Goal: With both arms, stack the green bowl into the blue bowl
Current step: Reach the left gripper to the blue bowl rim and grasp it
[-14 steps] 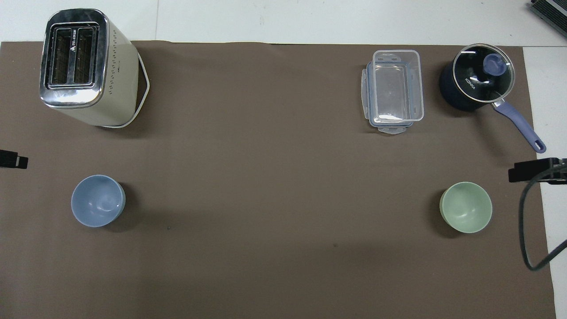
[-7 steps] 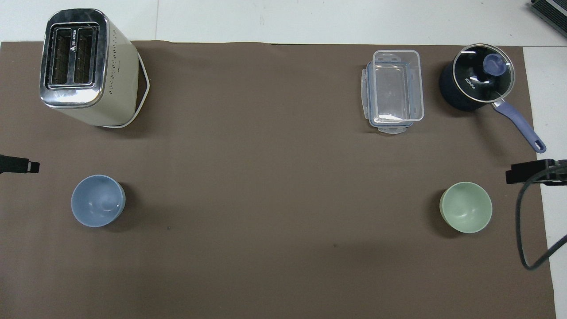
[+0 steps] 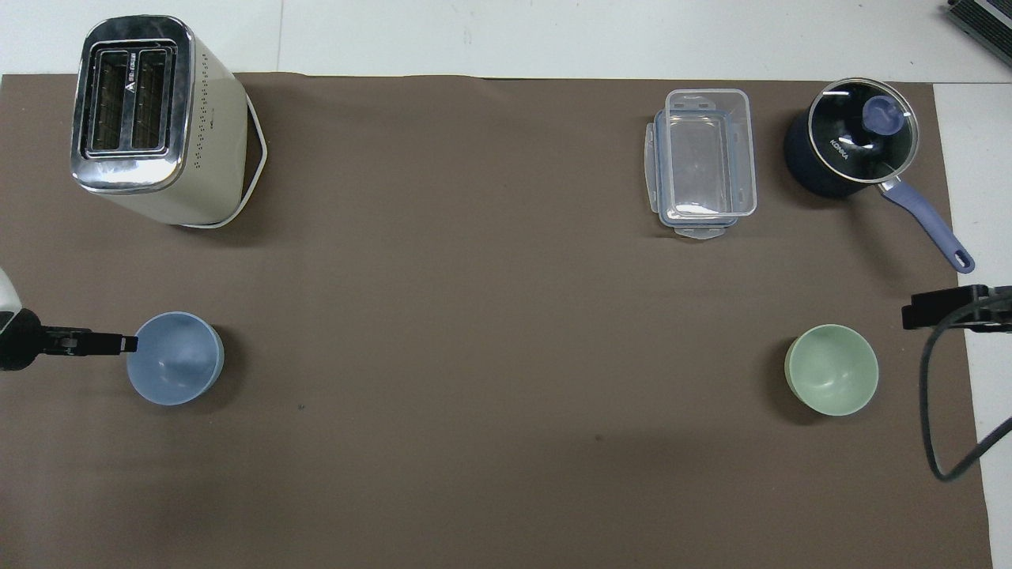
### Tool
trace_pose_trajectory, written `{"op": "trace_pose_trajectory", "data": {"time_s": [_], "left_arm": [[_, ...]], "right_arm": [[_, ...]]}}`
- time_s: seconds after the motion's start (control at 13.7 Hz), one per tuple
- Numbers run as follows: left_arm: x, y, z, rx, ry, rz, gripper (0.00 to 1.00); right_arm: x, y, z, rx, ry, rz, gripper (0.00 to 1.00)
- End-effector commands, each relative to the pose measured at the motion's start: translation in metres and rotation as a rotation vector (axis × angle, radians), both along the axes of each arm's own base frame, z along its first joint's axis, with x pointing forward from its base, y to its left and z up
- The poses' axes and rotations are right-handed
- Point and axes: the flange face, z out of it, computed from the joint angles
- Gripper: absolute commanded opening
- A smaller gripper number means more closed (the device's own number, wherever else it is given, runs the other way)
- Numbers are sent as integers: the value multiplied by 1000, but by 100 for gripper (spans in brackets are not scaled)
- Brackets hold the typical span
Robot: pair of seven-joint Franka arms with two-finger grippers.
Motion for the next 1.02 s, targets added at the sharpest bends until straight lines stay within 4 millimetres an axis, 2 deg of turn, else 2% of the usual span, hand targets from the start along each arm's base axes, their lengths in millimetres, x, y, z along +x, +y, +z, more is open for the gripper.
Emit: {"op": "trace_pose_trajectory", "data": {"time_s": [0.0,0.22,0.29,0.37,0.44,0.51,0.73,0.95], "left_arm": [[-9,0,-26,6,-19,3,77],[-18,-6,-32,-2,-5,-1,76],[-19,-7,-32,-4,-5,-2,66],[-19,-4,-32,-4,-4,3,43],[-19,-3,-31,-4,-5,4,3],[-18,-4,-30,-5,-5,0,0],[-21,-6,-30,-18,14,-6,0],[-23,-14,-1,-29,-3,-18,0]], "right_arm": [[-8,-4,0,7,1,14,100],[-8,-4,0,7,1,14,100],[-7,-4,0,7,-1,14,100],[-7,-4,0,7,-1,14,100],[-7,-4,0,7,-1,14,100],[-7,-4,0,7,-1,14,100],[-7,-4,0,7,-1,14,100],[-7,-4,0,7,-1,14,100]]}}
